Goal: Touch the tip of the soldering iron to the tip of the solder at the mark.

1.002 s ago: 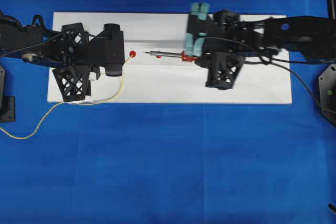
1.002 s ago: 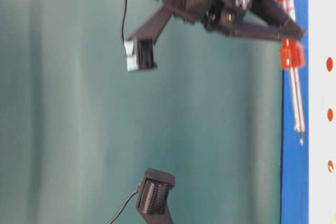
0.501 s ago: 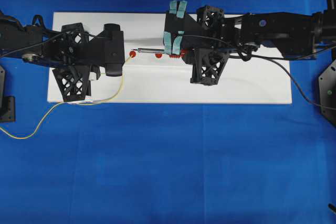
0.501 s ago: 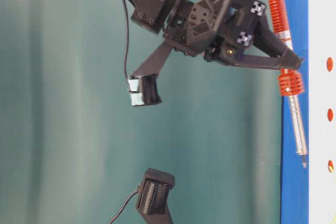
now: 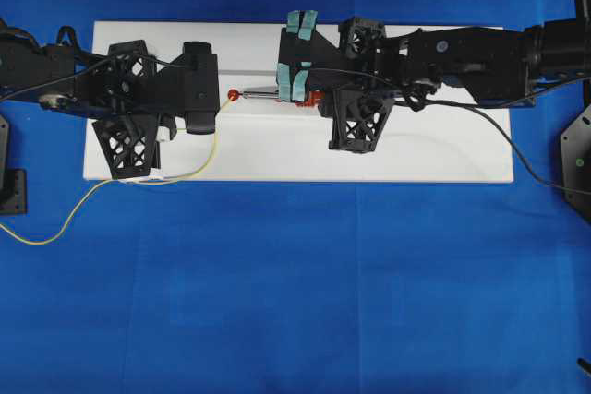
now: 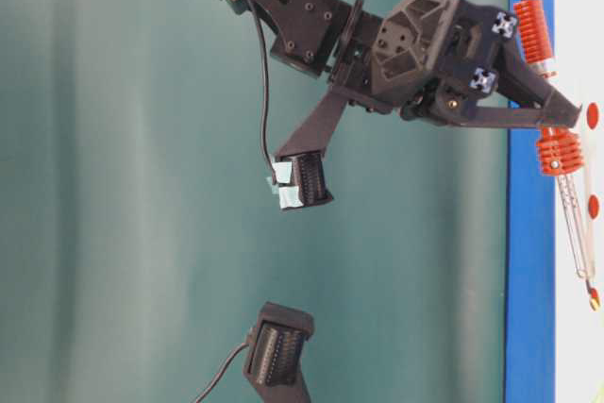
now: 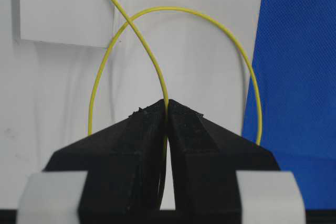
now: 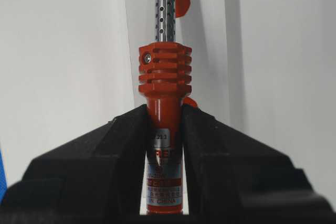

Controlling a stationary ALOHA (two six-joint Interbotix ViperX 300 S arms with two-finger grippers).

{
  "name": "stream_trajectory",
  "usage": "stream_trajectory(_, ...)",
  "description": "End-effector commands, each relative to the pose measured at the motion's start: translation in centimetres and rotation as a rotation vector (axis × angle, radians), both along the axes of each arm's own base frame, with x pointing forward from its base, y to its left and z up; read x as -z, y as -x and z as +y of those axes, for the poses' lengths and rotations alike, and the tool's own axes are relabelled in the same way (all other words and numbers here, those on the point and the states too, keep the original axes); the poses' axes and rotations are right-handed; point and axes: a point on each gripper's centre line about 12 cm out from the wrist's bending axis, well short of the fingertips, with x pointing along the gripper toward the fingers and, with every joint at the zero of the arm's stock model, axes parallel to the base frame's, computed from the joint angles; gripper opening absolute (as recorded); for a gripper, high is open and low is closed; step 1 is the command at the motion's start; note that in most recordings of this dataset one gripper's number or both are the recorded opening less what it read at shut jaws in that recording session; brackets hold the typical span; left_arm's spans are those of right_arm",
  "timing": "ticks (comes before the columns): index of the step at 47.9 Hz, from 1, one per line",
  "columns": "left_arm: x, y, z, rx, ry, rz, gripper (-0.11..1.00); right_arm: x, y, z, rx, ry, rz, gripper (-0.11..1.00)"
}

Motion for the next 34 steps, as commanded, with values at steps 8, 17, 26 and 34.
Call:
stream_trajectory(8, -1.03, -0.65, 0.00, 0.001, -0.002, -0.037, 0.01, -1.26, -0.48, -0.20, 0.000, 0.006, -0.001, 0.06)
stream_trajectory(17, -1.03, -0.75, 0.01, 0.002, -0.003, -0.037, 0.01, -1.43, -0.96, -0.34, -0.005, 0.011, -0.004, 0.06)
stream_trajectory(26, -1.05, -0.69, 0.01, 0.003, -0.004, -0.034, 0.01, -1.38, -1.12, -0.33, -0.003, 0.007, 0.021, 0.06)
stream_trajectory(34, -0.98, -0.67, 0.01, 0.003, -0.003, -0.029, 0.01, -1.33, -1.04, -0.33, 0.000, 0.004, 0.035, 0.06)
